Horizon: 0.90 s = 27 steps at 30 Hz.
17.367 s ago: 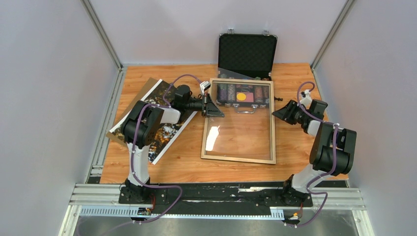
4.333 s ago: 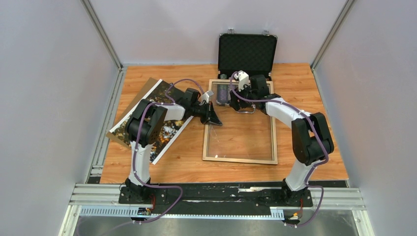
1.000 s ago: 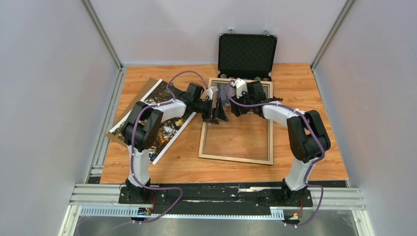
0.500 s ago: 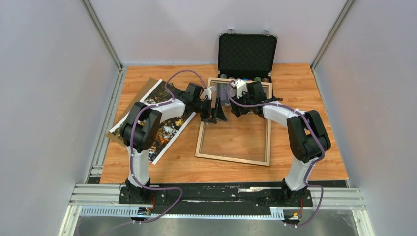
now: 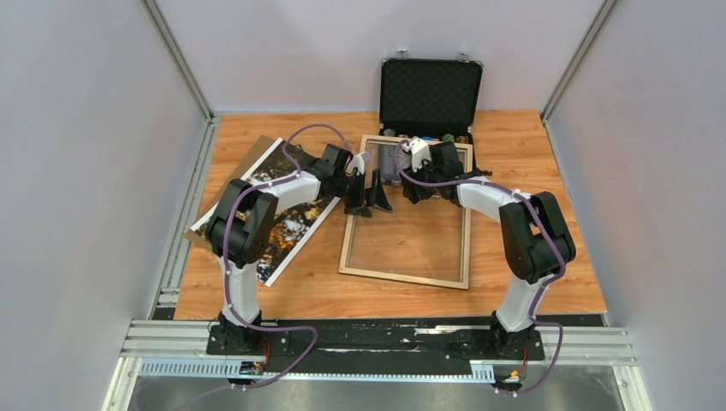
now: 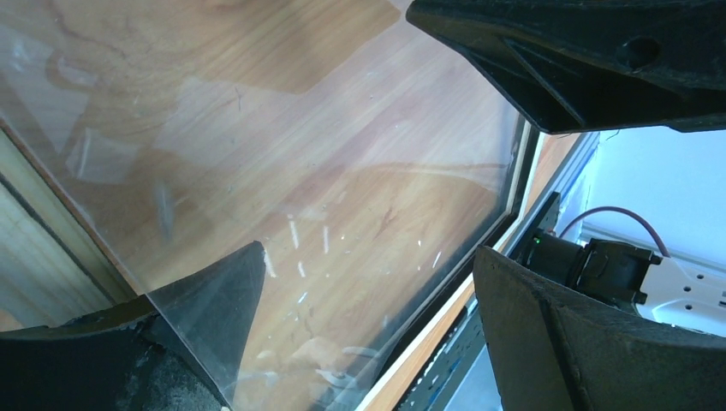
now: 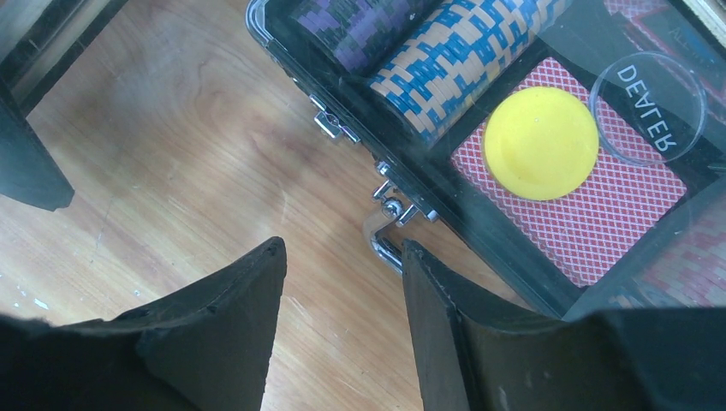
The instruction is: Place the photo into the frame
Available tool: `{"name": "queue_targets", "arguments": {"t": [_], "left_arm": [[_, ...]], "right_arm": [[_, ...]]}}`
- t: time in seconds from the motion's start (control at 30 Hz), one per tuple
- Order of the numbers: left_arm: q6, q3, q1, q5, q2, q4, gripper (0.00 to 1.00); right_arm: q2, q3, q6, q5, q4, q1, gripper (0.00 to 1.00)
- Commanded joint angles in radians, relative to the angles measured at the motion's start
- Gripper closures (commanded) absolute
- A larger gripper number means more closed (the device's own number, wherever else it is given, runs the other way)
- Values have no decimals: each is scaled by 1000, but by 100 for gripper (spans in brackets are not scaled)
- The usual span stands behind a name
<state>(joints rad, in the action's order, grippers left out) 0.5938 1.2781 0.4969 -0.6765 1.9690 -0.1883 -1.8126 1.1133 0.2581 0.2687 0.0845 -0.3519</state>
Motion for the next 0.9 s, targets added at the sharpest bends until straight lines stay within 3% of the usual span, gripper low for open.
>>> {"name": "queue_targets", "arguments": {"t": [0.0, 0.87], "left_arm": [[-3, 4, -8, 51, -49, -77, 0], [-110, 44, -11, 275, -152, -242, 0]], "right_arm": [[-18, 2, 13, -29, 3, 8, 46], [-24, 10, 15, -34, 11, 8, 46]]}}
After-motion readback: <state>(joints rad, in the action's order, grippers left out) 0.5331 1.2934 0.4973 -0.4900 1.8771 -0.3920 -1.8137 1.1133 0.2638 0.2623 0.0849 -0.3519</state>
